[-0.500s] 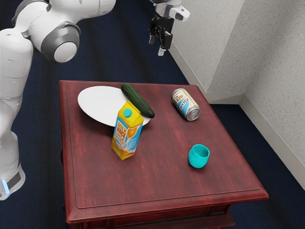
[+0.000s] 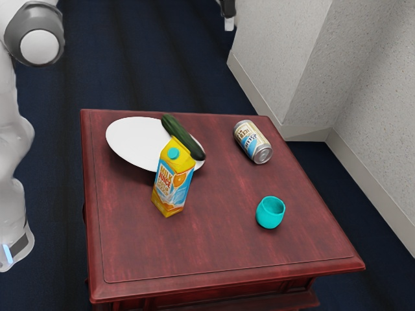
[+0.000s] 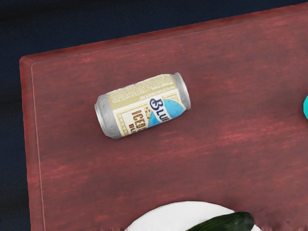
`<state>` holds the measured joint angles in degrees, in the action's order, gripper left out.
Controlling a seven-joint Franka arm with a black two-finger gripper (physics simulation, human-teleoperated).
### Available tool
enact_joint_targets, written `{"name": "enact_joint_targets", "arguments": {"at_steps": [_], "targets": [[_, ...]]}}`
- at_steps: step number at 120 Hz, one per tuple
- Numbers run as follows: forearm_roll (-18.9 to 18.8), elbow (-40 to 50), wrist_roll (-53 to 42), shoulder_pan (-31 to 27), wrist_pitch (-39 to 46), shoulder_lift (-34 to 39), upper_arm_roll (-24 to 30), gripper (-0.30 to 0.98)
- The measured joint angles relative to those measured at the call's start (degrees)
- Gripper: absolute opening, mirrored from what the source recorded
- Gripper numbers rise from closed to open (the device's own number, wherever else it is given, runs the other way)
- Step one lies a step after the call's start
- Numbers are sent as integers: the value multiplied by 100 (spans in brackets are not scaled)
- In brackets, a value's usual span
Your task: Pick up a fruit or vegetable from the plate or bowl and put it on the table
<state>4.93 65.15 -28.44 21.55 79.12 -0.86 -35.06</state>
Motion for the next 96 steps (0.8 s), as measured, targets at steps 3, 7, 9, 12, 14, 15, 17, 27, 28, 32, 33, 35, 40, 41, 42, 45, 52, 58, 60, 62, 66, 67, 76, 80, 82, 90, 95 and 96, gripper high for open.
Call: {"name": "enact_joint_targets", "arguments": {"at_steps": [3,7,9,12,14,15,17,27,28,32,33,35,40,41,42,45,52,58,60,62,66,67,76,80,82,90,95,96], "targets": [[-85,0,-143,60,-122,-60,91,69],[-181,0,-324,199,-263,-140,167,69],[-227,0,-409,292,-326,-171,194,69],[-290,0,-527,465,-419,-198,224,69],[-334,0,-594,601,-490,-195,236,69],[-360,0,-625,671,-532,-193,242,69],[-410,0,-686,807,-613,-191,250,68],[-332,227,-1003,1333,-935,-194,230,68],[-289,269,-1042,1365,-956,-194,222,68],[-147,391,-1231,1416,-1018,-191,224,67],[-120,413,-1280,1415,-1030,-192,230,67],[-89,454,-1380,1403,-1050,-199,243,67],[-79,646,-1642,1378,-1069,-213,260,66],[-79,733,-1695,1384,-1057,-203,259,66],[-79,808,-1747,1389,-1045,-195,259,66],[-87,1042,-1899,1399,-985,-161,266,65],[-161,1740,-2230,1513,-705,61,275,65],[-327,2563,-2505,1784,-344,613,271,64],[-383,2806,-2598,1856,-215,788,266,64],[-455,3054,-2688,1903,-74,952,263,64],[-621,3447,-2862,1928,231,1180,256,64],[-659,3522,-2904,1930,312,1218,253,64],[-911,3972,-3255,1904,980,1395,224,64],[-978,4151,-3397,1887,1231,1462,119,64],[-1003,4225,-3466,1875,1342,1513,54,64],[-1082,4370,-3721,1847,1698,1786,-194,64],[-1123,4403,-3870,1839,1861,1911,-308,64],[-1130,4408,-3899,1840,1889,1928,-322,64]]}}
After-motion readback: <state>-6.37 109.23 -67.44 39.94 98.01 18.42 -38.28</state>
